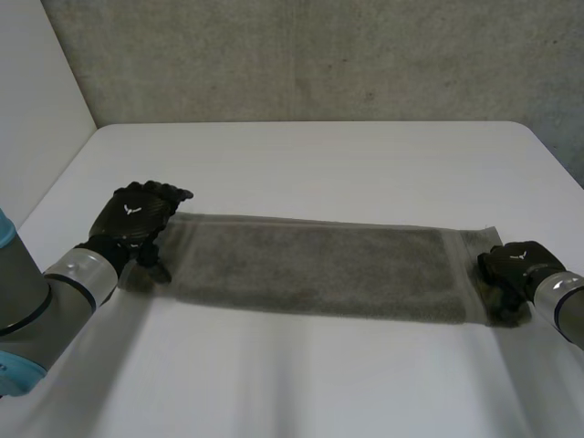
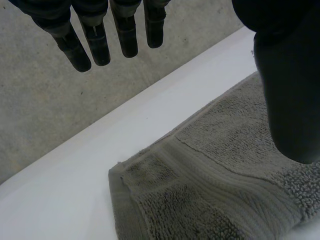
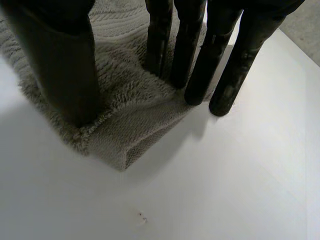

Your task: Fold the towel.

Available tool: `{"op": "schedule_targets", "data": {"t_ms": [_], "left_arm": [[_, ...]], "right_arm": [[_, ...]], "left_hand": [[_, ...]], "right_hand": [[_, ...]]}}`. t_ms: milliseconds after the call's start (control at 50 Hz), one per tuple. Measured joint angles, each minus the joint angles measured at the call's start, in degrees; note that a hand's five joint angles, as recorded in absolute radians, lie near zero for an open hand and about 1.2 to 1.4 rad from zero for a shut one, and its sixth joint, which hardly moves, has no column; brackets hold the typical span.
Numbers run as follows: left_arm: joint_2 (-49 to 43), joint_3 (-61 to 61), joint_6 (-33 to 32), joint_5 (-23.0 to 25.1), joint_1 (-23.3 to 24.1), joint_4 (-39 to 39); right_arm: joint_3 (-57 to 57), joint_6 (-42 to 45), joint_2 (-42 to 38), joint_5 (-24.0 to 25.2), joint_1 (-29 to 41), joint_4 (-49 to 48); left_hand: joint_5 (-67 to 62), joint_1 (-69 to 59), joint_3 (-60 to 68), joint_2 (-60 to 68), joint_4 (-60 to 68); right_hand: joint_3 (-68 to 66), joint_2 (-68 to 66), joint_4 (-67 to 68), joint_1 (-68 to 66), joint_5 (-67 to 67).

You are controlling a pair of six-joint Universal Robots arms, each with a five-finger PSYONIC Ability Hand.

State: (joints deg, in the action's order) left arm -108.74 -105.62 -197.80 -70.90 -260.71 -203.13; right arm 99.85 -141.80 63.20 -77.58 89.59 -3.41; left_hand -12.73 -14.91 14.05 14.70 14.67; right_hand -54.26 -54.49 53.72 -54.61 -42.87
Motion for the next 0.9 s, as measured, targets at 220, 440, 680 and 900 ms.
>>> {"op": "schedule_targets", "data": {"t_ms": [220,440,680,900], "left_arm": [[-0.11,0.11,0.16,-0.02,0.0,0.1],[-0.06,0.21,0.31,-0.1,-0.05,0.04],[0.01,0.2,0.32,-0.13,0.46,0.02],[-0.21,0.11,0.31,-0.15,0.67,0.01]], "right_arm": [[-0.73,-0.58,3.1,-2.69,-4.37,-0.32],[-5.21,1.56,8.95,-2.62,-16.47,0.51],[-23.66,3.02,7.26,-5.75,1.14,11.61],[-39.79,-1.96,-8.08,-15.46,36.58,17.86]], "left_hand": [[0.0,0.06,0.0,0.0,0.0],[0.0,0.08,0.0,0.0,0.0],[0.07,0.11,0.0,0.0,0.0],[0.18,0.22,-0.07,-0.01,0.0]], "right_hand": [[-21.95,-19.75,22.79,-19.13,-23.42],[-21.96,-20.04,22.8,-20.48,-23.42],[-22.5,-20.77,22.8,-20.56,-23.43],[-18.76,-18.04,19.09,-17.88,-20.03]]}}
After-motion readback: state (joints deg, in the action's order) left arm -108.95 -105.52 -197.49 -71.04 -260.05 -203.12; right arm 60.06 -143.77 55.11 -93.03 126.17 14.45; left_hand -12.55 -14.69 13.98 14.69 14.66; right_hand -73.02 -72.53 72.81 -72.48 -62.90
